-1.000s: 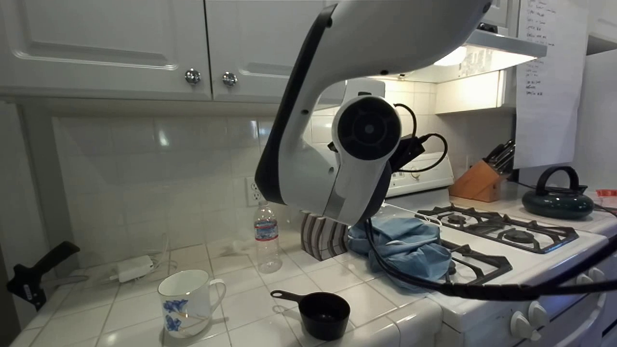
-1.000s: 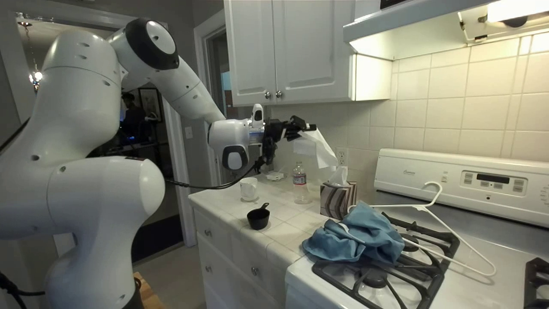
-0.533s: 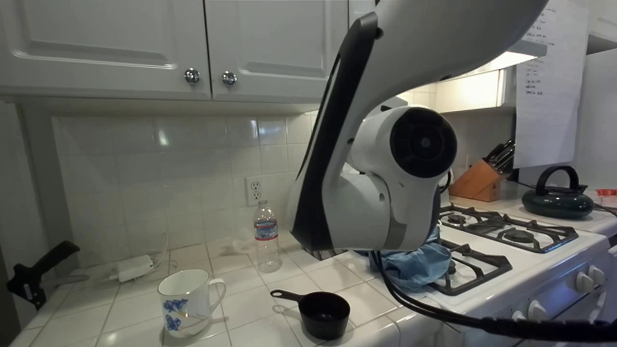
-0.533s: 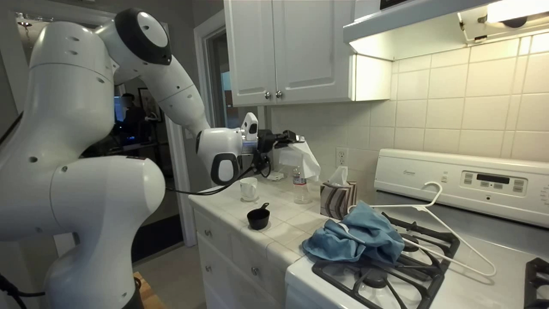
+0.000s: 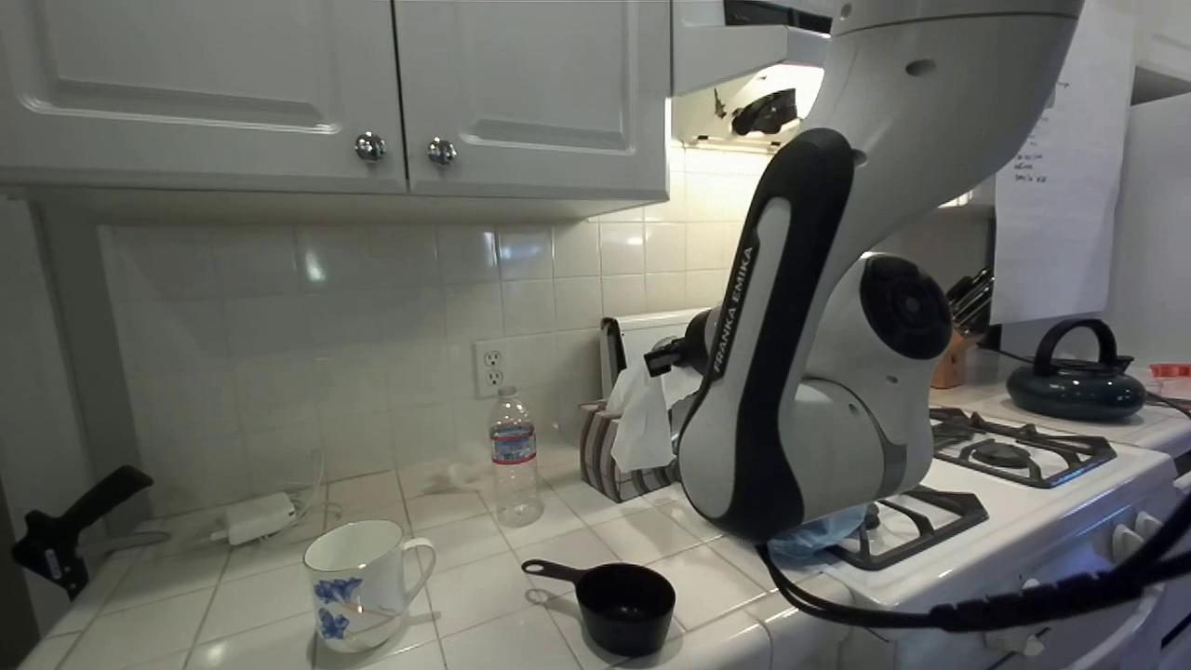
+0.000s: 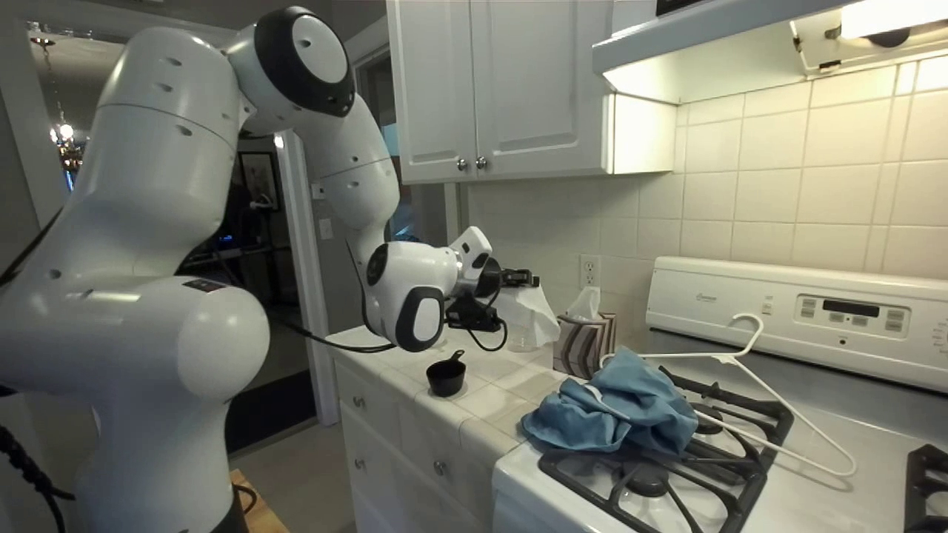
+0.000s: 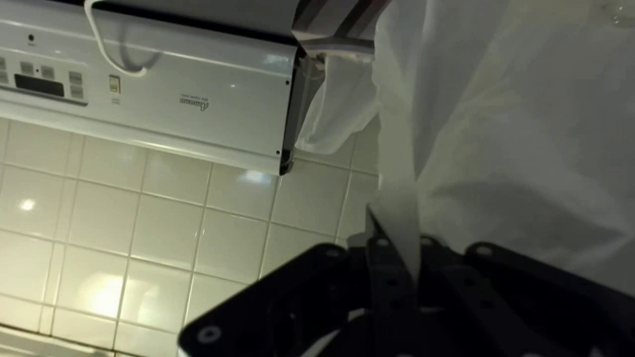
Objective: Remove one paper towel from the tissue box
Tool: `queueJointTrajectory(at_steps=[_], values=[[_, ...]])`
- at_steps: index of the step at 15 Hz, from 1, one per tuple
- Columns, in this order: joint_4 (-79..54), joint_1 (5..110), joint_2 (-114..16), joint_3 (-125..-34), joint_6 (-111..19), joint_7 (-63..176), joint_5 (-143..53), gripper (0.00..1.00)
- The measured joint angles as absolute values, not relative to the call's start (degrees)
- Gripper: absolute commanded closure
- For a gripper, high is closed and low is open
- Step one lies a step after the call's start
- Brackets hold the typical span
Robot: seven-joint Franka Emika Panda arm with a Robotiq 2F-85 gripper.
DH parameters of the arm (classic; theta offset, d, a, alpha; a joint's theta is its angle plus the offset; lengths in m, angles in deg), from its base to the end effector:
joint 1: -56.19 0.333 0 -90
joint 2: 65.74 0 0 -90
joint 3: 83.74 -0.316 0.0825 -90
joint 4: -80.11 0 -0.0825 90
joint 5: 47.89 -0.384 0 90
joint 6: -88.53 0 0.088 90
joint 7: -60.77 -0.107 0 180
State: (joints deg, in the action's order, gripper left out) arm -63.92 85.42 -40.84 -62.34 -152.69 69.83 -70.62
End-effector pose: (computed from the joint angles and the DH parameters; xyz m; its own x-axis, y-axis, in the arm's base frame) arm 0.4854 0.0226 0.2946 0.2761 0.1571 0.9482 -0.1753 -0.9618 0.2104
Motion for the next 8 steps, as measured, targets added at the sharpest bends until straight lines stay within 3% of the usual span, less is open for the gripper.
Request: queueJointTrajectory(at_steps=[2,8], values=[[-63.6,79.32,-40.89,-67.17,-152.75,71.37,-70.01,0.99],[-63.44,75.77,-41.07,-72.07,-151.49,71.46,-68.98,1.0]])
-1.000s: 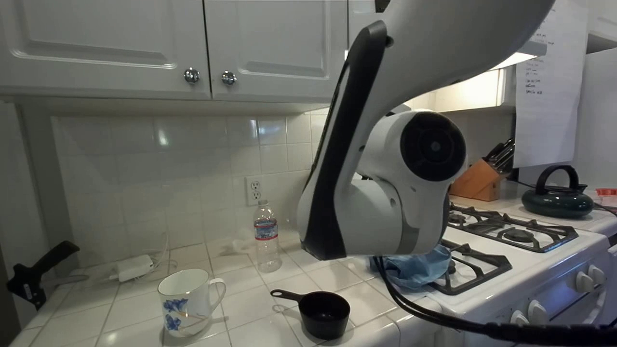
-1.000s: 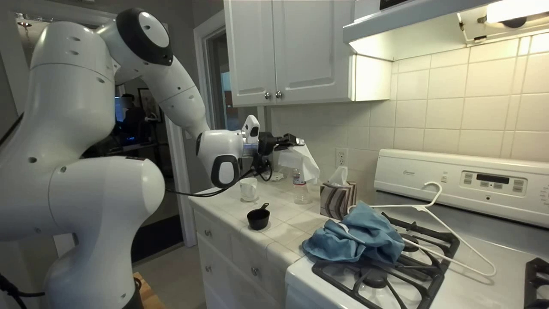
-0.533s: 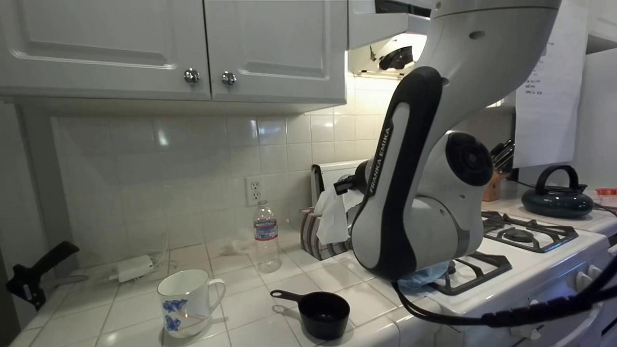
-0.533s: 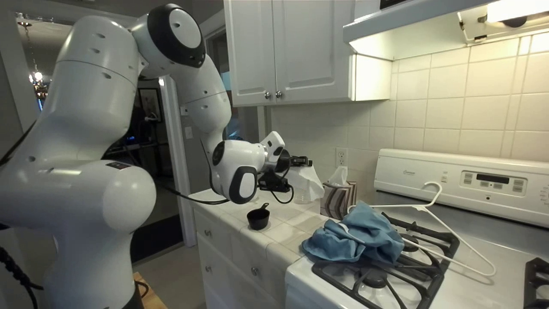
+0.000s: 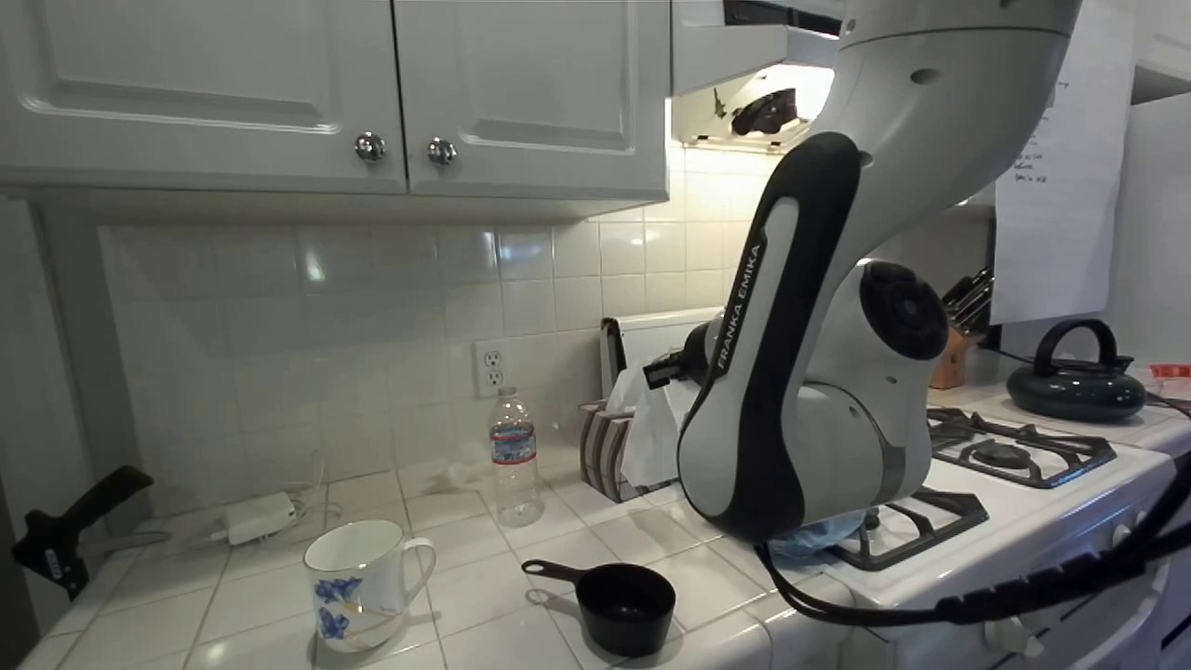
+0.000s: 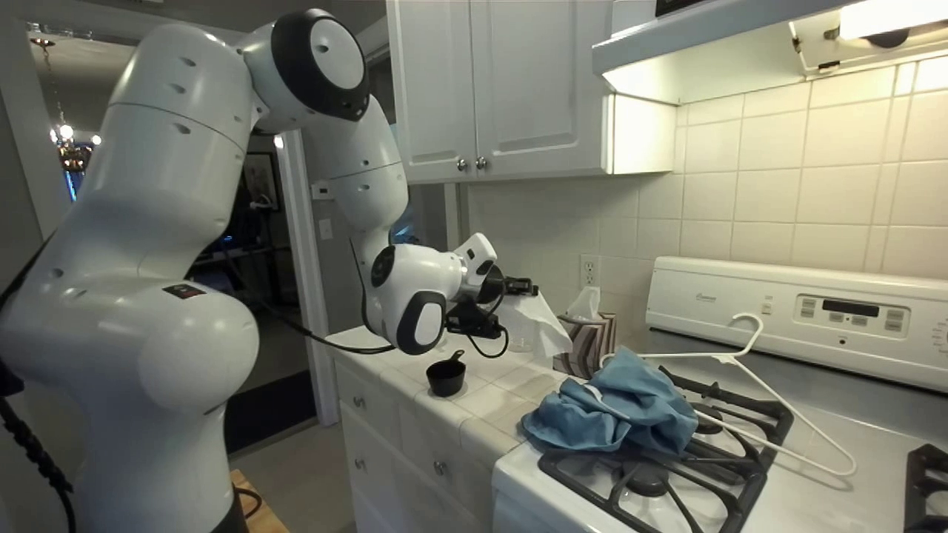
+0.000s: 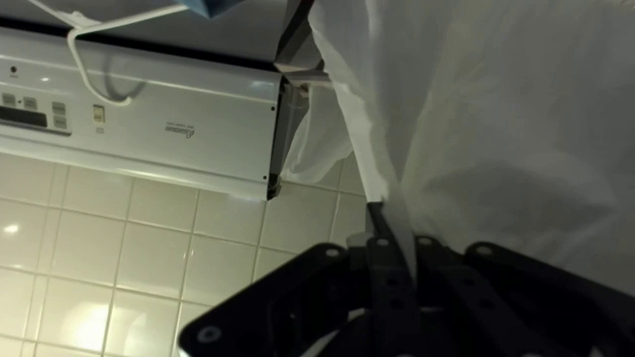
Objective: Remove one paper towel from the tissue box
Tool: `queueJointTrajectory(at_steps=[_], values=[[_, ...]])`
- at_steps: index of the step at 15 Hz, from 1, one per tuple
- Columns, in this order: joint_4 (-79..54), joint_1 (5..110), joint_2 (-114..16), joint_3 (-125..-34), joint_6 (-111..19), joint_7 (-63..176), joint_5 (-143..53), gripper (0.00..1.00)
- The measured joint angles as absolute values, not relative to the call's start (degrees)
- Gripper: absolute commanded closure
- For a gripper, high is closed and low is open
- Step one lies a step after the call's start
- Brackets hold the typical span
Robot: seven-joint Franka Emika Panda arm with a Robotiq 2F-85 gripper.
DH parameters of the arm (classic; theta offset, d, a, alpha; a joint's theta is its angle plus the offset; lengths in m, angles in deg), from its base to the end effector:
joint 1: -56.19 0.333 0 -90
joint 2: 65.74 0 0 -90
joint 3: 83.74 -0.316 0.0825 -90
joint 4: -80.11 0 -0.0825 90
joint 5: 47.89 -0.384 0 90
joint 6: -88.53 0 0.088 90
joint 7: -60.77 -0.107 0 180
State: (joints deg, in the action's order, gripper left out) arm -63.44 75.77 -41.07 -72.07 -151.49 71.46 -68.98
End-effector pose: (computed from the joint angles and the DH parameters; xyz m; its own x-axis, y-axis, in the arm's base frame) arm 0.4890 0.0228 0.2831 0.3168 0.1268 0.9400 -0.1455 -0.9728 0.1803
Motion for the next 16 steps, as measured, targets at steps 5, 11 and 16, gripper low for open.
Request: queueJointTrajectory(at_steps=[5,11,16], values=[[-63.47,66.34,-43.32,-80.34,-146.04,63.95,-56.48,1.0],[-64.49,59.84,-46.45,-86.24,-137.99,53.67,-45.49,1.0],[-66.56,55.86,-49.17,-89.91,-127.29,46.83,-39.48,1.0]])
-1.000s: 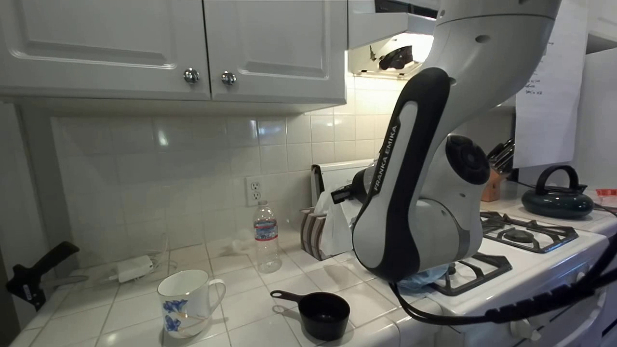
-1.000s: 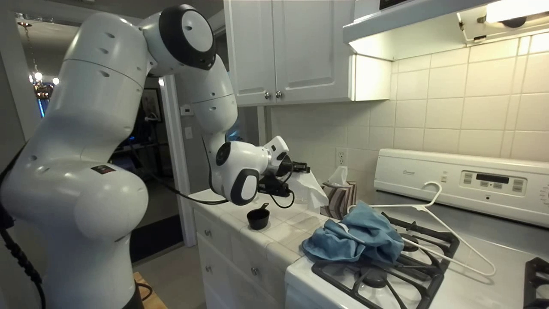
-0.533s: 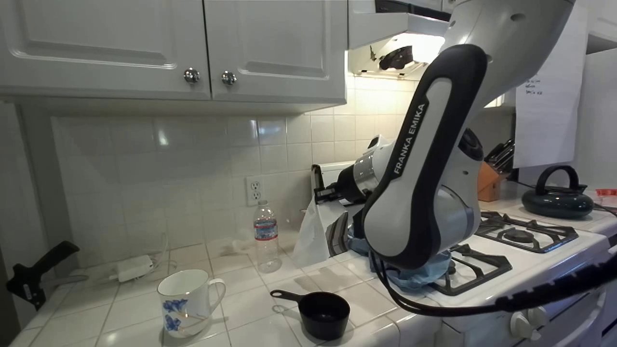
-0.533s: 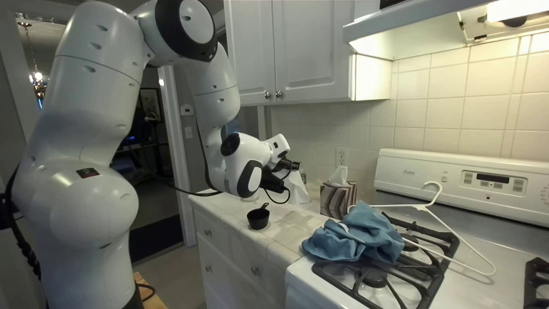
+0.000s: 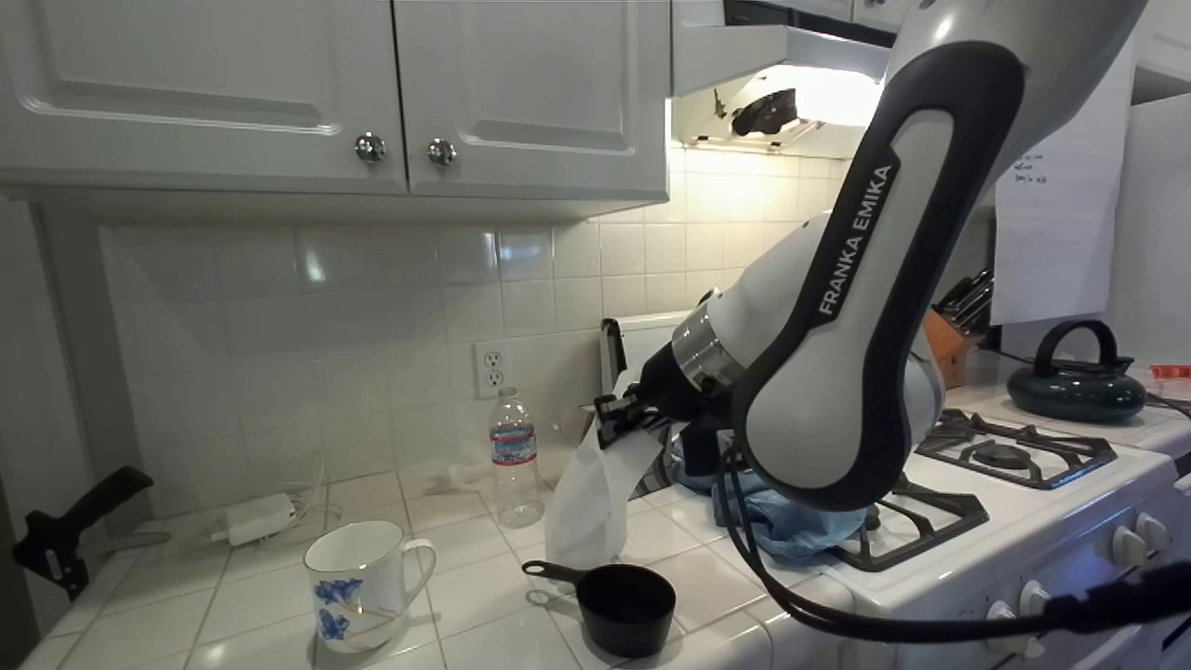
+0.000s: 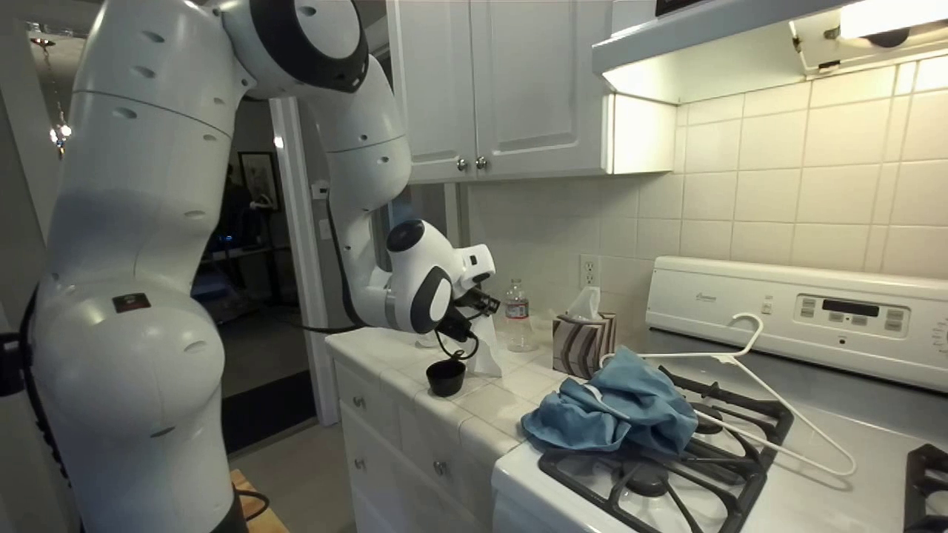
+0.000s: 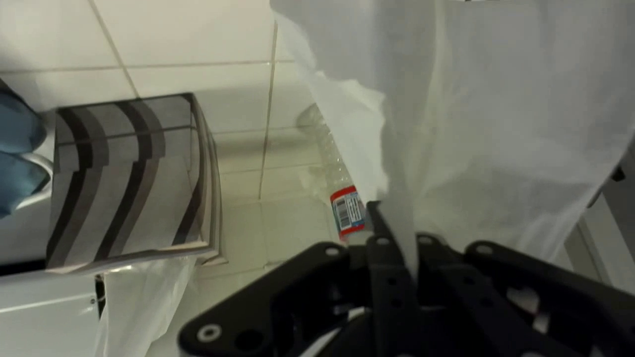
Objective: Remove one paper towel from the tissue box
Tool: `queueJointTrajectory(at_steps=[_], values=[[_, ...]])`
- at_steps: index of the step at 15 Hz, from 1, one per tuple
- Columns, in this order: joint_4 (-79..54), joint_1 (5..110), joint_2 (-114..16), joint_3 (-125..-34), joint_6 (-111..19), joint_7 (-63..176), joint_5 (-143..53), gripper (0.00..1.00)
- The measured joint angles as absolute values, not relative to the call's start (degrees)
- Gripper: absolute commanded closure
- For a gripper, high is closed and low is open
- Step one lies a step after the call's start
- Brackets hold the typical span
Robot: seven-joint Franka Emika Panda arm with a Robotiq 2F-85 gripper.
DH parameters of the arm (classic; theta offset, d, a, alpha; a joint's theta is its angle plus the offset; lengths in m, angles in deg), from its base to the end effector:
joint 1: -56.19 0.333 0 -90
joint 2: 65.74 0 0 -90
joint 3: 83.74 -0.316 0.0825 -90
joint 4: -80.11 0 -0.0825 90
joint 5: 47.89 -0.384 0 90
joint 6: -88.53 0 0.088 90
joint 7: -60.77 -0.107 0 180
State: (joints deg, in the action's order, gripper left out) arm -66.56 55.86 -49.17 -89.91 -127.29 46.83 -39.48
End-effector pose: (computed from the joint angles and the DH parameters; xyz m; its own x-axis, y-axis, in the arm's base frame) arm 0.4916 0.0696 0.2743 0.6256 -0.0866 0.7754 0.0876 -0.9798 -0.1800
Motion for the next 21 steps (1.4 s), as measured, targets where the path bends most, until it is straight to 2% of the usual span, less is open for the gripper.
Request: queueJointTrajectory(at_steps=[9,21], values=[[-70.09,54.02,-61.58,-90.57,-110.82,45.19,-35.98,1.0],[-74.54,54.76,-70.66,-90.0,-106.98,42.55,-32.7,0.99]])
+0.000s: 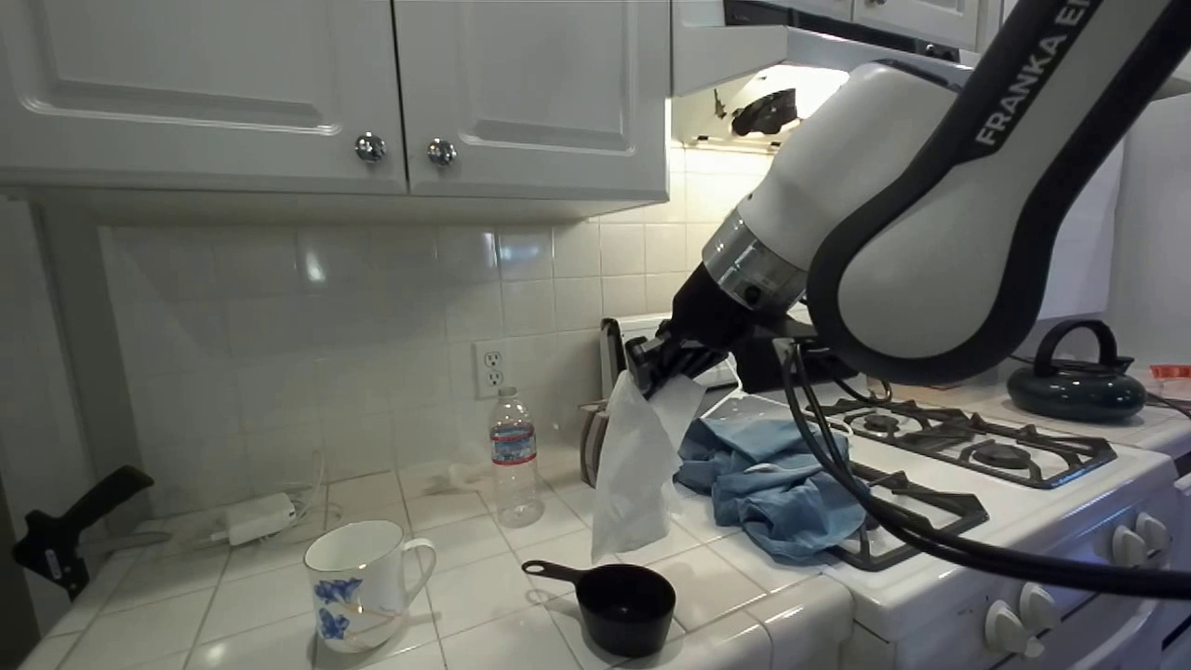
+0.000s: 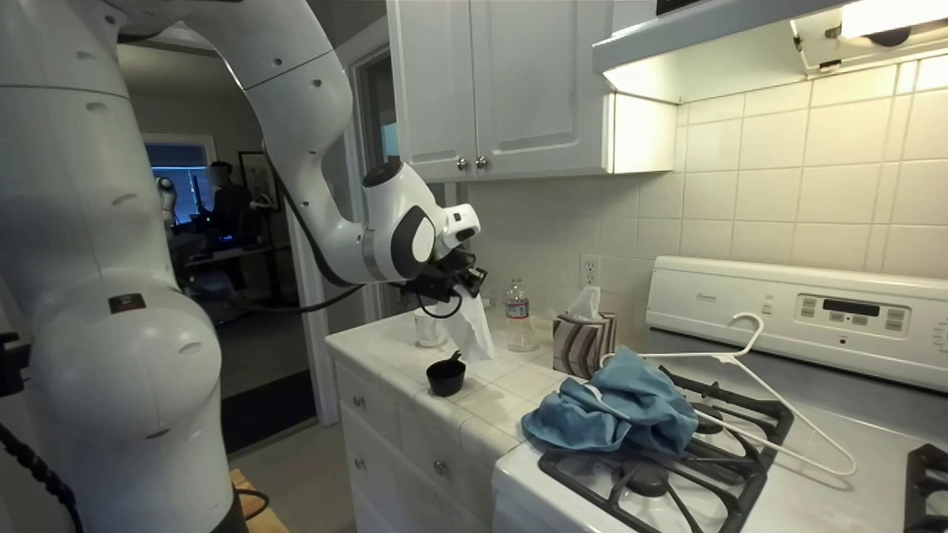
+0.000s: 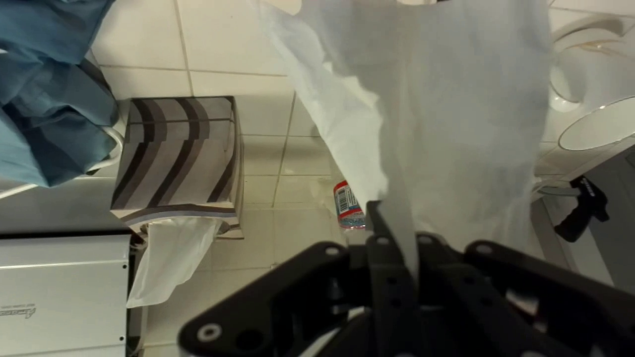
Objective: Remove one paper towel from the tissue box
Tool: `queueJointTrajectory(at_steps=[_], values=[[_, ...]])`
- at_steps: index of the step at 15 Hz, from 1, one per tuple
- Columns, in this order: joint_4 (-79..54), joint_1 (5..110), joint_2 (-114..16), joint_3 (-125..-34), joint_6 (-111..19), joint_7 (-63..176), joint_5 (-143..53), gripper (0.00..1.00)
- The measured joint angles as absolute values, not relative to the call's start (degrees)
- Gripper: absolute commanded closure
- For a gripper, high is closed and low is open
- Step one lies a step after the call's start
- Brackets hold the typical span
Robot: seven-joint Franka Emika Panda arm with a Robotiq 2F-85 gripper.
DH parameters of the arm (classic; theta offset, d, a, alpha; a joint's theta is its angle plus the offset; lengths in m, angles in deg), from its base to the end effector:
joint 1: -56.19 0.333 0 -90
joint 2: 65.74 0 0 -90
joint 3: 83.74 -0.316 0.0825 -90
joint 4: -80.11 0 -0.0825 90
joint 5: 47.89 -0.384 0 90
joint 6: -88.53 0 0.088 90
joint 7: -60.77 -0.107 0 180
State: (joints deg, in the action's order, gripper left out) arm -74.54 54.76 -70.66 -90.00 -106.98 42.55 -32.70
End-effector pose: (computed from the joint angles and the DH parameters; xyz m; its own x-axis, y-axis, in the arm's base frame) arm 0.4505 0.0679 0.3508 0.7081 0.0040 0.7061 0.0894 -0.9924 -0.0840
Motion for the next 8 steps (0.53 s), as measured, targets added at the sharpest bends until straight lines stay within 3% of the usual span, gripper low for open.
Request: queueJointTrajectory(at_steps=[8], values=[[-74.5,58.29,-69.14,-87.7,-107.3,36.81,-27.12,1.0]])
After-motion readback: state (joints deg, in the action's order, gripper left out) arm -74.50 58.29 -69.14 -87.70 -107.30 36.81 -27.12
